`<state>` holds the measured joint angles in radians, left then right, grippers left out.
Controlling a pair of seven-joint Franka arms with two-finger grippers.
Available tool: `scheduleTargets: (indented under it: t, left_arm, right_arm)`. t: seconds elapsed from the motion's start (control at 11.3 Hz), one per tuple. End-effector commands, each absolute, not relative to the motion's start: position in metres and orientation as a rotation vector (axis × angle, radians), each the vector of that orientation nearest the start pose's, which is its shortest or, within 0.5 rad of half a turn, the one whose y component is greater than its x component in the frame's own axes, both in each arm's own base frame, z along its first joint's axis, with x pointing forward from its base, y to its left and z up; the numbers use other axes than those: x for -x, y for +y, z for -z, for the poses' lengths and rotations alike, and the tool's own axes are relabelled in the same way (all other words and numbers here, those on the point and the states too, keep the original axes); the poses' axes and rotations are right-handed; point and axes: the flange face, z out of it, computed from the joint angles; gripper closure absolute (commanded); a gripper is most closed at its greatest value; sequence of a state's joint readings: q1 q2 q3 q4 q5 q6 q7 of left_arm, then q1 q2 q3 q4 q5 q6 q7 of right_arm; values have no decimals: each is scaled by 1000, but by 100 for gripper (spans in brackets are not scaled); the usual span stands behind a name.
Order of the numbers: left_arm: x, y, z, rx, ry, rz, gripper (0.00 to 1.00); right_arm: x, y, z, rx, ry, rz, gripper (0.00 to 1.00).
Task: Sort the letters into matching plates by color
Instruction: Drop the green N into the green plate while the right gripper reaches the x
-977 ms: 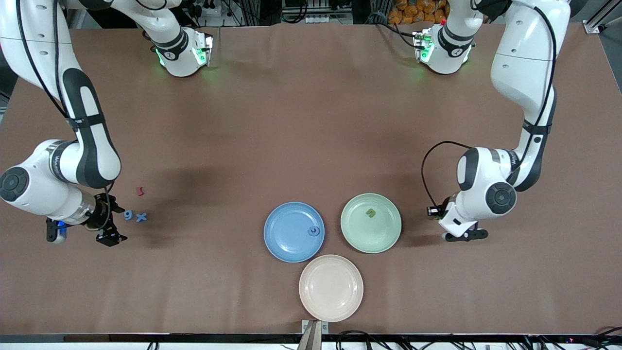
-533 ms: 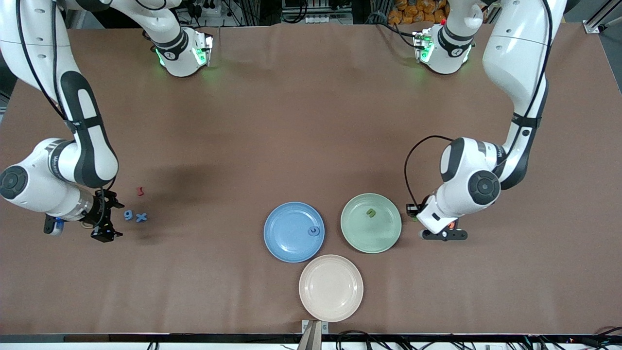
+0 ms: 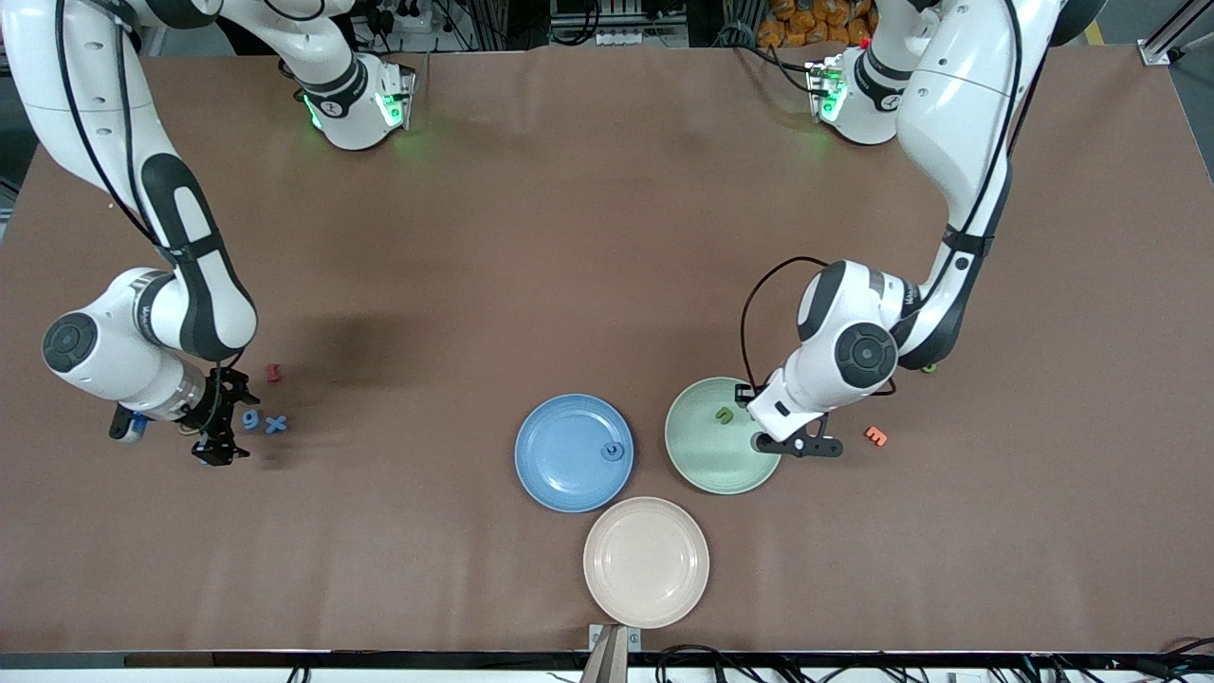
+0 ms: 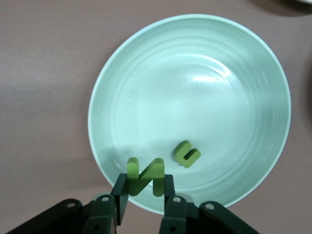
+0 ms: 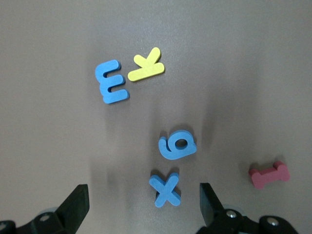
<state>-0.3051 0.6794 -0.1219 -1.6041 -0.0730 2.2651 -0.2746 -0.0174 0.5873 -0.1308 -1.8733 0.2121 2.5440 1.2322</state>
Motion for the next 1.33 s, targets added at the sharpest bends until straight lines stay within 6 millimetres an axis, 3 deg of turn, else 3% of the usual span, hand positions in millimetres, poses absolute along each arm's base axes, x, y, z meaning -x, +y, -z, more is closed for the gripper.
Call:
scheduleTargets:
  t: [0.0,0.09,0.18,0.44,0.8,0.89,0.98,1.15,1.24]
  left_arm:
    - [-644,-281,-236,3248,143,-56,62]
    - [-645,-280,-239,3250,134,-49,41]
    - [-645,-279,-239,3250,131,-49,0]
    - [-651,-266,-257,3258,84,-21,0]
    - [-651,-185,-263,3158,-94,-216,0]
    - [-648,-166,-267,3144,-94,-223,0]
    - [-643,-150,-272,3133,-93,-221,0]
    - [-636,-126,-278,3111,75,-212,0]
    - [-637,-114,-281,3113,168,-204,0]
  right_arm:
    - [-628,-88,-194,2170,2116,113,0]
    - [-624,-89,-190,2171,2114,124,0]
    - [-621,-87,-186,2179,2112,120,0]
    - [-615,-81,-177,2186,2103,136,0]
    - [-616,-71,-163,2203,2081,164,0]
    - [-615,-69,-163,2217,2069,163,5]
    - [-615,-69,-163,2221,2066,165,24]
    - [-614,-68,-163,2278,2007,166,63]
    - [-611,-70,-162,2290,1999,163,74]
